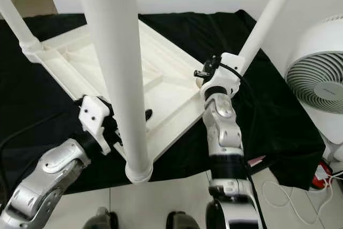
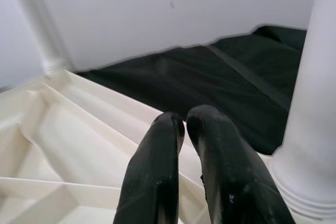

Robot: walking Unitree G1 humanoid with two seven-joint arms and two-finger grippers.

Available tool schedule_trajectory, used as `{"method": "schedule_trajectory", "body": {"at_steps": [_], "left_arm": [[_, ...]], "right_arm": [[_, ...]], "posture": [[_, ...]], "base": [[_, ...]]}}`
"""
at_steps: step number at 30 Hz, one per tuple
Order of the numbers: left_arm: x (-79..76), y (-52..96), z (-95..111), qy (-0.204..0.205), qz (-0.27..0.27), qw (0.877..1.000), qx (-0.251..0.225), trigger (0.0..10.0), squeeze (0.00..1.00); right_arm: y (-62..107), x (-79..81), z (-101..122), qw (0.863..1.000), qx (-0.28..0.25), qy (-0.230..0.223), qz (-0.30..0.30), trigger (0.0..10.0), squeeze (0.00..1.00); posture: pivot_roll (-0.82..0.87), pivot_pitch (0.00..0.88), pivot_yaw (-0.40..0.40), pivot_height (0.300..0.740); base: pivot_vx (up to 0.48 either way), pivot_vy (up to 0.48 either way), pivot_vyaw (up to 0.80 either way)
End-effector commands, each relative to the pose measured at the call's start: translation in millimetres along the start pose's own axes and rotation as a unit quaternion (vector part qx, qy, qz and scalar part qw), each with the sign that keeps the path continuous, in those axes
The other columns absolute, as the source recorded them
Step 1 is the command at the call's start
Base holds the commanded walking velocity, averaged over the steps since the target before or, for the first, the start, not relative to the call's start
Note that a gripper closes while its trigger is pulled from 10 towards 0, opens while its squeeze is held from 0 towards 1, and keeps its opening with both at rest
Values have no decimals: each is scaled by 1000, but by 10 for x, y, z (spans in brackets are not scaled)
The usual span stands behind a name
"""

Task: Building children table

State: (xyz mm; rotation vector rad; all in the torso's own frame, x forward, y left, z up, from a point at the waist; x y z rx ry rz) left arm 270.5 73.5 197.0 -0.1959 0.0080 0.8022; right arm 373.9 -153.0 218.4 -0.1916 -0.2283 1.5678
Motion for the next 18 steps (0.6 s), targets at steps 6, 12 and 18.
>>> {"method": "schedule_trajectory", "body": {"at_steps": [6, 12, 18], "left_arm": [[-209, 101, 2, -3, -143, 989, 27, 10000, 0], [-19, 266, -94, -63, -162, 982, 80, 10000, 1000], [80, 375, -148, -88, -164, 977, 103, 10000, 0]], "right_arm": [[97, 39, 73, 999, -18, -7, 29, 10000, 0], [283, 29, 15, 998, -12, -1, 64, 10000, 0], [338, 24, -12, 997, -8, 0, 76, 10000, 0]], "posture": [[7, 139, 2, 740], [-2, 150, 5, 740], [-5, 140, -2, 740]], "base": [[0, 0, 0], [0, 0, 0], [0, 0, 0]]}}
Point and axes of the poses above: a point about 5 cm out from each wrist's last joint towards the gripper, its own y axis pointing back from the gripper into the wrist, its own z axis along the axis of the wrist's last joint, x = y × z, the point moved 5 cm from there along -y, pointing out of the wrist towards the gripper, and after that the axes turned 9 degrees about y, right-handed, at the moved point
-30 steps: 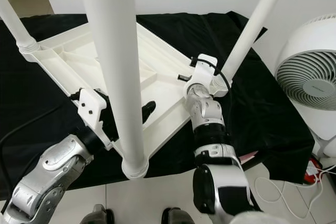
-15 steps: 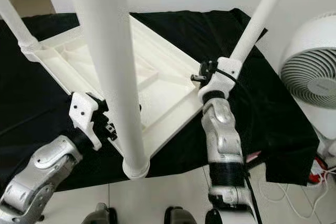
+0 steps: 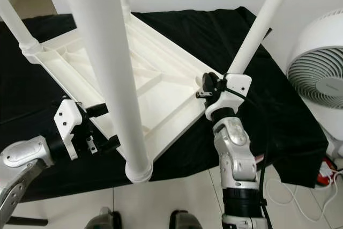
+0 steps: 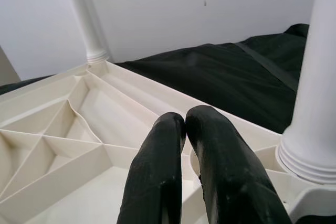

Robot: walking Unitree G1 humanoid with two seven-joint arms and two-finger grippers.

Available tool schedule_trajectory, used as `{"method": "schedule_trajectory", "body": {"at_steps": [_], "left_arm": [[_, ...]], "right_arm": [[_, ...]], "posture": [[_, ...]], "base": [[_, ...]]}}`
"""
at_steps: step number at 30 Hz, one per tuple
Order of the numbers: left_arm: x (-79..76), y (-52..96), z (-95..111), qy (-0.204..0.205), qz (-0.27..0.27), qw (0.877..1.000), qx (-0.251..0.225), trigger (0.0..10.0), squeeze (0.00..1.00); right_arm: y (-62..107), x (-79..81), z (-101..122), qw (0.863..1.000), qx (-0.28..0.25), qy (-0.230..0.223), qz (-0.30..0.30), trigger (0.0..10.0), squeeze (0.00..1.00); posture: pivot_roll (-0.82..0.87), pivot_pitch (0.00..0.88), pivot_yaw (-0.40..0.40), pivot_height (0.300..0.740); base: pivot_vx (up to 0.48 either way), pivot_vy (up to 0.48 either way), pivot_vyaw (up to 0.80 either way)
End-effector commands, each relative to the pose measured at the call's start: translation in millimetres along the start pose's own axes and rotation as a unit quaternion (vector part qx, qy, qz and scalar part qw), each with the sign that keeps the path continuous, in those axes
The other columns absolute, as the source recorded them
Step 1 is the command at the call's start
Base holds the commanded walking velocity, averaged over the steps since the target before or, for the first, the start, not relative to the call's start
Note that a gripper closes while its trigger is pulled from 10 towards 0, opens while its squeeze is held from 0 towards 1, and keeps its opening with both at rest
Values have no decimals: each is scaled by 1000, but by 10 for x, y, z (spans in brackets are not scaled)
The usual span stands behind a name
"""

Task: Building children table

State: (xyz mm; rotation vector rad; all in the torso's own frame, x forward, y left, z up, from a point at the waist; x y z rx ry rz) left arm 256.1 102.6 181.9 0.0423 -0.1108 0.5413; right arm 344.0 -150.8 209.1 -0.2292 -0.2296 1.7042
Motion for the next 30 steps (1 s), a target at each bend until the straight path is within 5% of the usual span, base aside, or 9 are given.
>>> {"method": "schedule_trajectory", "body": {"at_steps": [1, 13, 30], "left_arm": [[-34, 71, -86, -8, -32, 999, 23, 10000, 0], [217, 236, -351, -33, -30, 996, 82, 10000, 0], [216, 277, -505, -69, -80, 987, 123, 10000, 0]], "right_arm": [[38, 10, -1, 1000, 0, -2, 11, 10000, 0], [116, 73, 59, 999, -11, -6, 45, 10000, 0], [143, 76, 93, 998, -14, -1, 61, 10000, 0]], "posture": [[-5, 140, -2, 740], [-11, 137, 5, 740], [-20, 144, 18, 740]], "base": [[0, 0, 0], [0, 0, 0], [0, 0, 0]]}}
Point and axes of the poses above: a point about 5 cm out from each wrist's last joint towards the gripper, its own y axis pointing back from the gripper into the wrist, its own z axis along the axis of the wrist's last joint, x = y × z, the point moved 5 cm from there along -y, pointing out of the wrist towards the gripper, and after that the axes turned 9 degrees about y, right-handed, at the moved point
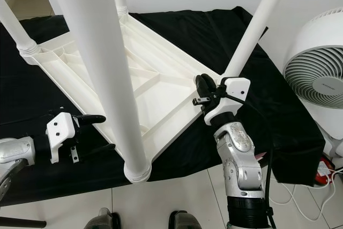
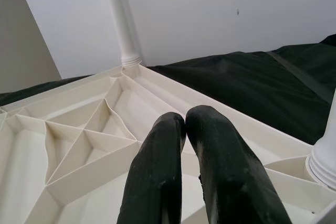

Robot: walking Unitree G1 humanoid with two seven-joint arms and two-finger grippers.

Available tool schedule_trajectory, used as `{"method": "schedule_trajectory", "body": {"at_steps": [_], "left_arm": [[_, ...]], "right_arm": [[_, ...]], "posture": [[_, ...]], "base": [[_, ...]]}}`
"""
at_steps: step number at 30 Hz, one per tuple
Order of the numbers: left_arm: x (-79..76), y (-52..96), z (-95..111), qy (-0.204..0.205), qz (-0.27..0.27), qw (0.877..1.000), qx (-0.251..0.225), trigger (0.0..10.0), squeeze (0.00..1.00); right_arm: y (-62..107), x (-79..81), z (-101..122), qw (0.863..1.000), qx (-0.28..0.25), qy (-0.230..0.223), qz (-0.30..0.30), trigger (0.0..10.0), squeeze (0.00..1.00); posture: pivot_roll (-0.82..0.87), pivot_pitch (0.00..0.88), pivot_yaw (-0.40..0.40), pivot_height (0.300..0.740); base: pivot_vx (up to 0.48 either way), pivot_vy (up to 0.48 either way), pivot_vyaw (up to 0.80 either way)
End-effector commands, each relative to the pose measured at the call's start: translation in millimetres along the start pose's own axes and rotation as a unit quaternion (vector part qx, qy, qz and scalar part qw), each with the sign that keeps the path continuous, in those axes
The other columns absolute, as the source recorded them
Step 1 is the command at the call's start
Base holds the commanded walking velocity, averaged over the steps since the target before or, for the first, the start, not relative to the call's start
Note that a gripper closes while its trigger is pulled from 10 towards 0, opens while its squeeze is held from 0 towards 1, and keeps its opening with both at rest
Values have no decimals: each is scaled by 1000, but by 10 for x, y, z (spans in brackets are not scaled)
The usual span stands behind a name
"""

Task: Building children table

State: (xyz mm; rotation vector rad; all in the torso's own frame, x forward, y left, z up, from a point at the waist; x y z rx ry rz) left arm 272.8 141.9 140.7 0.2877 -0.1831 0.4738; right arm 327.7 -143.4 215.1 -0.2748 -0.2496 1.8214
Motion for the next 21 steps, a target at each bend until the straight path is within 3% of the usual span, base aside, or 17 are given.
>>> {"method": "schedule_trajectory", "body": {"at_steps": [1, 21], "left_arm": [[-86, 18, -65, -11, -48, 999, 20, 10000, 0], [-54, -82, -286, -69, -74, 993, 60, 10000, 0]], "right_arm": [[21, -14, -7, 1000, 4, -2, 2, 10000, 0], [-2, 29, 26, 1000, 0, -2, 12, 10000, 0]], "posture": [[-20, 144, 18, 740], [-25, 152, 22, 740]], "base": [[0, 0, 0], [0, 0, 0]]}}
Point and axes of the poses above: a point about 5 cm out from each wrist's last joint towards the gripper, its own y axis pointing back from the gripper into the wrist, its own z axis along the axis of the wrist's last joint, x = y × z, the point moved 5 cm from there along -y, pointing out of the wrist towards the gripper, and after that the axes turned 9 degrees about y, right-handed, at the moved point
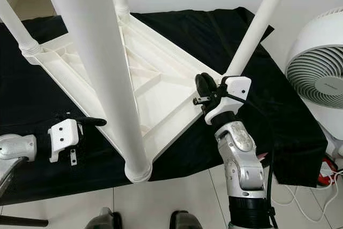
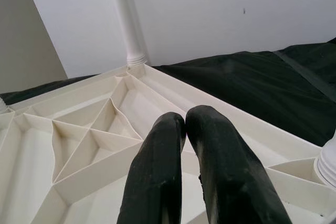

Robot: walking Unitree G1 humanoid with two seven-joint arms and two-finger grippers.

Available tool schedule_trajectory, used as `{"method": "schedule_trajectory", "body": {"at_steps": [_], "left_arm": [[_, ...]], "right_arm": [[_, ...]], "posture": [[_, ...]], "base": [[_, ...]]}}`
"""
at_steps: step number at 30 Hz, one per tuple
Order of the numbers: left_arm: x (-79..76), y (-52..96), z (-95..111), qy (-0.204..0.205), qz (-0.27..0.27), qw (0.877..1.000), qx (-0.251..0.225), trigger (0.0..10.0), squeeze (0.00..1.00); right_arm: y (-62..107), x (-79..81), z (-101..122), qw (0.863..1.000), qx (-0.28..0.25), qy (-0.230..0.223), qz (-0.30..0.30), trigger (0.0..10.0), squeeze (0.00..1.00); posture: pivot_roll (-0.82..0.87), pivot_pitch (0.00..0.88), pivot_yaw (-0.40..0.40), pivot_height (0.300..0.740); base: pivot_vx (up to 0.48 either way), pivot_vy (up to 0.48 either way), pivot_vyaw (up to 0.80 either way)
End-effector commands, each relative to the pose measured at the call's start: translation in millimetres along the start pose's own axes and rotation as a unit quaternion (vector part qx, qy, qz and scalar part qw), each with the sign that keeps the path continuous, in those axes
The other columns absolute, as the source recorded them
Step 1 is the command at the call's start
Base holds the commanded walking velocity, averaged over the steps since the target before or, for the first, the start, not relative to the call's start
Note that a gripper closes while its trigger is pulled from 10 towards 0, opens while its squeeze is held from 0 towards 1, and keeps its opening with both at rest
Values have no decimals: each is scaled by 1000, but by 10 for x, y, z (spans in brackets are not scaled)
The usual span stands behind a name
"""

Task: Building children table

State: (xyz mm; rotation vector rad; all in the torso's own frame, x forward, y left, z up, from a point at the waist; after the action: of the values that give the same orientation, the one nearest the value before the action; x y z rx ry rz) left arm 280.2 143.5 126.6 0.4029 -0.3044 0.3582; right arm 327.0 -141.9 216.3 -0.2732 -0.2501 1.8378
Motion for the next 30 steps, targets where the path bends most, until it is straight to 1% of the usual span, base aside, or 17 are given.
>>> {"method": "schedule_trajectory", "body": {"at_steps": [1, 10, 11, 12, 13, 14, 15, 16, 18, 19, 23, 24, 25, 27, 28, 29, 30], "left_arm": [[-106, -53, -121, 10, -26, 999, 21, 10000, 0], [-97, -135, -133, -8, -63, 998, 25, 9686, 0], [-96, -142, -127, -8, -66, 997, 24, 6941, 0], [-87, -155, -123, -10, -69, 997, 24, 5843, 0], [-80, -163, -120, -11, -71, 997, 23, 5843, 0], [-75, -172, -117, -13, -74, 997, 24, 4549, 0], [-75, -172, -117, -13, -74, 997, 24, 4549, 0], [-74, -197, -103, -20, -82, 996, 25, 8392, 0], [-73, -207, -97, -22, -85, 996, 24, 8392, 0], [-72, -219, -86, -25, -88, 996, 24, 10000, 0], [-84, -230, -80, -27, -99, 994, 25, 10000, 0], [-98, -226, -91, -22, -109, 993, 30, 5961, 0], [-118, -214, -105, -17, -120, 992, 35, 3961, 0], [-131, -205, -114, -13, -128, 991, 38, 3961, 0], [-145, -193, -126, -8, -134, 990, 42, 1098, 0], [-145, -193, -126, -8, -134, 990, 42, 1098, 0], [-155, -181, -132, -5, -139, 989, 44, 0, 0]], "right_arm": [[-3, 14, 13, 1000, 0, 1, 4, 10000, 0], [-15, 34, 17, 1000, -1, 0, 5, 10000, 0], [-13, 37, 18, 1000, -1, 0, 4, 10000, 0], [-9, 37, 19, 1000, -2, -1, 3, 10000, 0], [-6, 38, 19, 1000, -2, -1, 2, 10000, 0], [-4, 37, 19, 1000, -2, -1, 1, 10000, 0], [-4, 37, 19, 1000, -2, -1, 1, 10000, 0], [0, 36, 17, 1000, -1, -1, 0, 10000, 0], [2, 36, 17, 1000, -1, -1, -1, 10000, 0], [4, 38, 15, 1000, -1, -1, -1, 10000, 0], [10, 41, 11, 1000, -1, -1, -2, 10000, 0], [14, 41, 6, 1000, 0, -1, -3, 10000, 0], [19, 42, 2, 1000, 0, -1, -5, 10000, 0], [23, 43, 0, 1000, 1, -1, -5, 10000, 0], [28, 43, -4, 1000, 1, -1, -6, 10000, 0], [28, 43, -4, 1000, 1, -1, -6, 10000, 0], [34, 46, -6, 1000, 2, -2, -7, 10000, 0]], "posture": [[-25, 152, 22, 740], [-30, 155, 31, 740], [-30, 156, 33, 740], [-31, 158, 37, 740], [-31, 158, 37, 740], [-33, 159, 40, 740], [-33, 159, 40, 740], [-31, 161, 43, 740], [-31, 161, 43, 740], [-32, 162, 45, 740], [-32, 164, 51, 740], [-32, 165, 54, 740], [-33, 165, 59, 740], [-33, 165, 59, 740], [-32, 167, 62, 740], [-32, 167, 62, 740], [-33, 166, 66, 740]], "base": [[0, 0, 0], [0, 0, 0], [0, 0, 0], [0, 0, 0], [0, 0, 0], [0, 0, 0], [0, 0, 0], [0, 0, 0], [0, 0, 0], [0, 0, 0], [0, 0, 0], [0, 0, 0], [0, 0, 0], [0, 0, 0], [0, 0, 0], [0, 0, 0], [0, 0, 0]]}}
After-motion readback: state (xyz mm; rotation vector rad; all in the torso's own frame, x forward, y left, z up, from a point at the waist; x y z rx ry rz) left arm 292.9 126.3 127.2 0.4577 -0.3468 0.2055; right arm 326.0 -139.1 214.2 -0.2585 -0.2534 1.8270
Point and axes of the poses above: a point about 5 cm out from each wrist's last joint towards the gripper, its own y axis pointing back from the gripper into the wrist, its own z axis along the axis of the wrist's last joint, x = y × z, the point moved 5 cm from there along -y, pointing out of the wrist towards the gripper, and after that the axes turned 9 degrees about y, right-handed, at the moved point
